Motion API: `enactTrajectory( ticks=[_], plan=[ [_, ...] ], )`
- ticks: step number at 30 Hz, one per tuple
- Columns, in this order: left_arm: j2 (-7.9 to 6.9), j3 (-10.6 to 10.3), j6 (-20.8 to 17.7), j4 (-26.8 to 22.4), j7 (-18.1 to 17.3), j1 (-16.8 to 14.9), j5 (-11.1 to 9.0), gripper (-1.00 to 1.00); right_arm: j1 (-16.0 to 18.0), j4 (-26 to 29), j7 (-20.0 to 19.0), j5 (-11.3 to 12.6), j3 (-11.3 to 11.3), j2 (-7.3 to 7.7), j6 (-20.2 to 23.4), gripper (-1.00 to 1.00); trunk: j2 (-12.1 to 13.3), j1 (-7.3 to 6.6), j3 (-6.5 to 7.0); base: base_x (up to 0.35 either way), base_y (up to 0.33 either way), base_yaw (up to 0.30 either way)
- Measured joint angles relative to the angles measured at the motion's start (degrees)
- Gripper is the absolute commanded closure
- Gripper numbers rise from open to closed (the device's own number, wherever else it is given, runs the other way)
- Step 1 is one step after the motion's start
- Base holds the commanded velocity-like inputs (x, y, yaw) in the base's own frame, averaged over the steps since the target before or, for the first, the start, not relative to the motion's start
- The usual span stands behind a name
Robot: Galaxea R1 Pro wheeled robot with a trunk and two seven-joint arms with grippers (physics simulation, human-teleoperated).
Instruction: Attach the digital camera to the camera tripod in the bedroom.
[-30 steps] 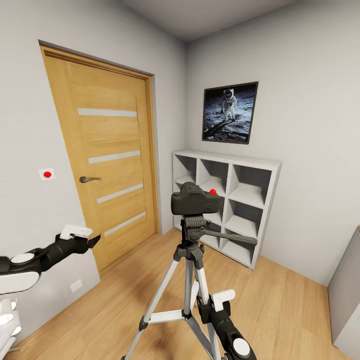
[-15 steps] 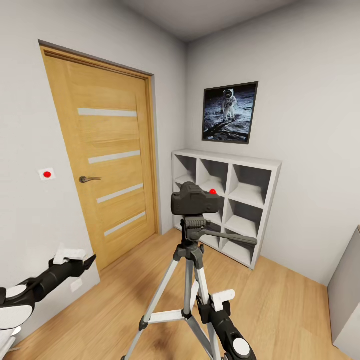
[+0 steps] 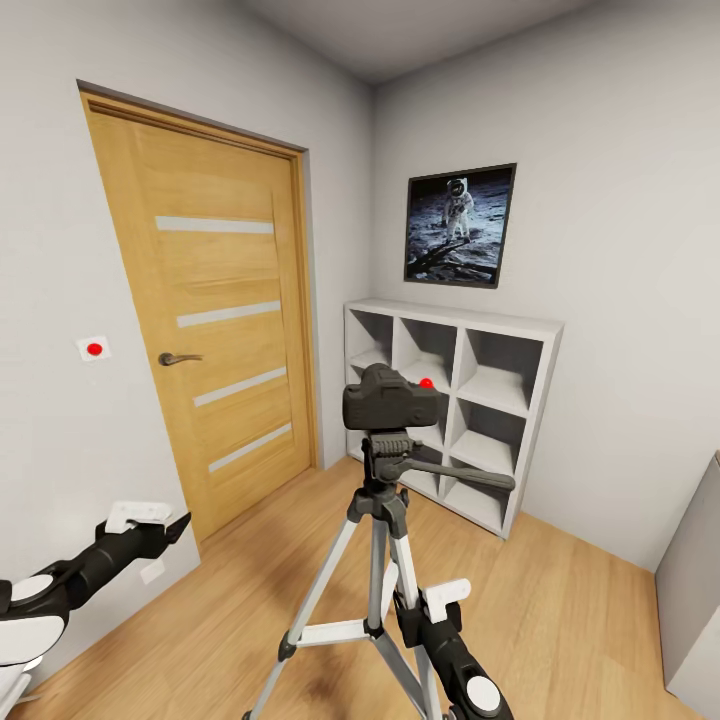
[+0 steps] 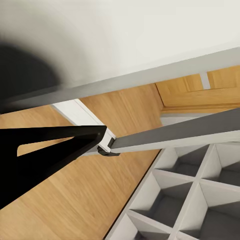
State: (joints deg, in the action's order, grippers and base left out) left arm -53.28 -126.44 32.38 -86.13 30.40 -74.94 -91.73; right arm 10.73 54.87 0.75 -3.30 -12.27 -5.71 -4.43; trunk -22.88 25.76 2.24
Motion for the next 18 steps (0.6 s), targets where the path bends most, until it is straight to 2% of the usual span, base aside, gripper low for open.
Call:
enactTrajectory(
  ticks=[10, 11, 18],
  plan=[
    [0.00, 0.0, 0.0, 0.0, 0.0, 0.0, 0.0, -1.00, 0.0, 0.0, 0.0, 0.0, 0.0, 0.00, 0.0, 1.00, 0.0, 0.00, 0.00, 0.000, 0.000, 0.000],
    [0.00, 0.0, 0.0, 0.0, 0.0, 0.0, 0.0, -1.00, 0.0, 0.0, 0.0, 0.0, 0.0, 0.00, 0.0, -1.00, 0.0, 0.00, 0.00, 0.000, 0.000, 0.000],
    [0.00, 0.0, 0.0, 0.0, 0.0, 0.0, 0.0, -1.00, 0.0, 0.0, 0.0, 0.0, 0.0, 0.00, 0.0, -1.00, 0.0, 0.00, -0.01, 0.000, 0.000, 0.000]
  ],
)
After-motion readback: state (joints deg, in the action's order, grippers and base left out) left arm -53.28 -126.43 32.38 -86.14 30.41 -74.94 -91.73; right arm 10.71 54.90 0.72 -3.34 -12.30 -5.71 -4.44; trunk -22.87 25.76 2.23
